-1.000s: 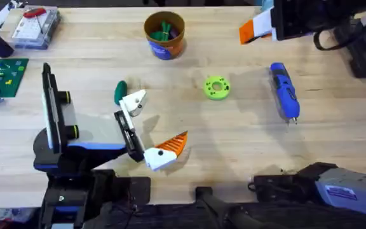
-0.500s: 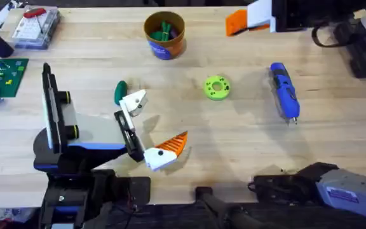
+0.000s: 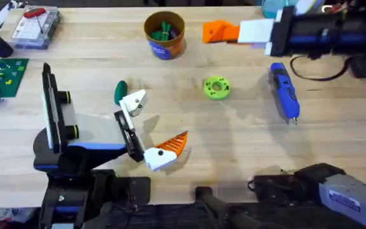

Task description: Pick up the gripper from the table and insert it into the empty holder that is missing its gripper. Then pick up a screw, insert it into the mounting hole, and use the screwdriver to tighten it. Finally, clean up the table by picking up the vegetable and placing it into the bucket.

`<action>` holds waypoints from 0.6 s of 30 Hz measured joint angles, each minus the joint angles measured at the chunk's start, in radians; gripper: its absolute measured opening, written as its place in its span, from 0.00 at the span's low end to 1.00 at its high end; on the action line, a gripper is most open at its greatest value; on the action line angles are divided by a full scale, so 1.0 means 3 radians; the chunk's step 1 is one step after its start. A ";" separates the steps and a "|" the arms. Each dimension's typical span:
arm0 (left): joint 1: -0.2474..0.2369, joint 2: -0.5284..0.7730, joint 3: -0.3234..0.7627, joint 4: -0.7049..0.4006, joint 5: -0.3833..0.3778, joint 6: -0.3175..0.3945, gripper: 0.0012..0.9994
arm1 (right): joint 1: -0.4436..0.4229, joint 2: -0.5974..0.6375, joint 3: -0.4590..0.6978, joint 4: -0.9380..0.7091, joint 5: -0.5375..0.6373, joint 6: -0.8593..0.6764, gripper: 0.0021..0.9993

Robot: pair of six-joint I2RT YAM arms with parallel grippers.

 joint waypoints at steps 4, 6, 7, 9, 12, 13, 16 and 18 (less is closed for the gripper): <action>0.0000 0.0000 0.0000 0.0000 0.0000 0.0000 0.99 | -0.0116 0.0004 -0.0460 0.0641 -0.0456 0.0329 0.00; 0.0000 0.0000 0.0000 0.0000 0.0000 0.0000 0.99 | -0.0131 0.0005 -0.0688 0.1064 -0.0639 0.0538 0.00; 0.0000 0.0000 0.0000 0.0000 -0.0001 0.0000 0.99 | -0.0132 0.0004 -0.0791 0.1266 -0.0728 0.0649 0.00; 0.0000 0.0000 0.0000 0.0000 0.0000 0.0000 0.99 | -0.0132 0.0004 -0.0985 0.1729 -0.0884 0.0887 0.00; 0.0000 0.0000 0.0000 0.0001 0.0000 0.0000 0.99 | -0.0132 0.0005 -0.1211 0.2297 -0.1075 0.1254 0.00; 0.0000 0.0000 0.0000 0.0000 0.0000 0.0000 0.99 | -0.0132 0.0009 -0.1293 0.2512 -0.1138 0.1377 0.00; 0.0000 0.0000 0.0000 0.0000 0.0000 0.0000 0.99 | -0.0133 0.0060 -0.1487 0.3042 -0.1322 0.1734 0.00; 0.0000 0.0000 0.0000 0.0000 0.0000 0.0000 0.99 | -0.0133 0.0150 -0.1599 0.3422 -0.1470 0.1992 0.00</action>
